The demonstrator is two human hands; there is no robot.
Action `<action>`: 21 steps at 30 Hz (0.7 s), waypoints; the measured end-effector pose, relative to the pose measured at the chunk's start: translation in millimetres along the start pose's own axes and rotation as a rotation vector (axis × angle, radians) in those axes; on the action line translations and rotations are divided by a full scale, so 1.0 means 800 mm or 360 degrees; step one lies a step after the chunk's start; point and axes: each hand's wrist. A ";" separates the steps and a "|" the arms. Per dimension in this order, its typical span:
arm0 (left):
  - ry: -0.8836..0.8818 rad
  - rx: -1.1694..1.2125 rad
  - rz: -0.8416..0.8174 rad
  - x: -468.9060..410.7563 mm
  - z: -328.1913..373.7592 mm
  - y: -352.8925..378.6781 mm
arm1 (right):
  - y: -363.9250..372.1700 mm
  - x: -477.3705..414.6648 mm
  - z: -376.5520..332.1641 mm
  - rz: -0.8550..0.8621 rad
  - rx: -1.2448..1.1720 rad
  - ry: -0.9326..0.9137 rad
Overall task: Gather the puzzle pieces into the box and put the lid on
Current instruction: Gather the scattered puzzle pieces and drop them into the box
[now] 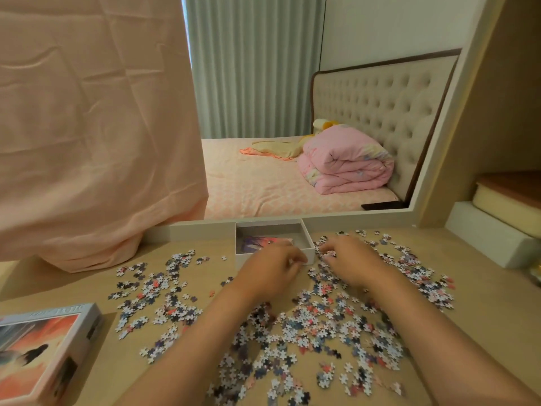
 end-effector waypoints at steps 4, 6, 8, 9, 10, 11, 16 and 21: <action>0.0043 -0.0133 -0.0278 0.015 0.016 0.034 | 0.018 0.029 0.021 -0.0316 -0.0074 -0.0067; 0.0077 -0.0231 -0.0352 0.020 0.017 0.043 | 0.021 0.040 0.023 -0.0422 -0.0122 -0.0108; 0.0107 -0.0324 -0.0420 0.025 0.017 0.046 | 0.018 0.049 0.021 -0.0428 -0.0165 -0.0168; 0.0108 -0.0332 -0.0433 0.028 0.017 0.046 | 0.014 0.054 0.019 -0.0411 -0.0196 -0.0201; 0.0101 -0.0319 -0.0428 0.031 0.018 0.045 | 0.010 0.058 0.017 -0.0387 -0.0238 -0.0228; 0.0094 -0.0296 -0.0412 0.033 0.019 0.042 | 0.006 0.060 0.016 -0.0367 -0.0281 -0.0234; 0.0027 -0.0210 -0.0262 0.033 0.016 0.021 | -0.002 0.062 0.018 -0.0248 -0.0564 -0.0080; -0.0009 -0.0443 -0.0577 0.038 0.022 0.017 | 0.001 0.063 0.015 -0.0485 0.0053 -0.0187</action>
Point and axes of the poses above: each hand's wrist, its own x-axis away from the middle knuckle, its own y-axis out of the palm, z = x × y, and after that the axes turned 14 degrees about z, right-handed
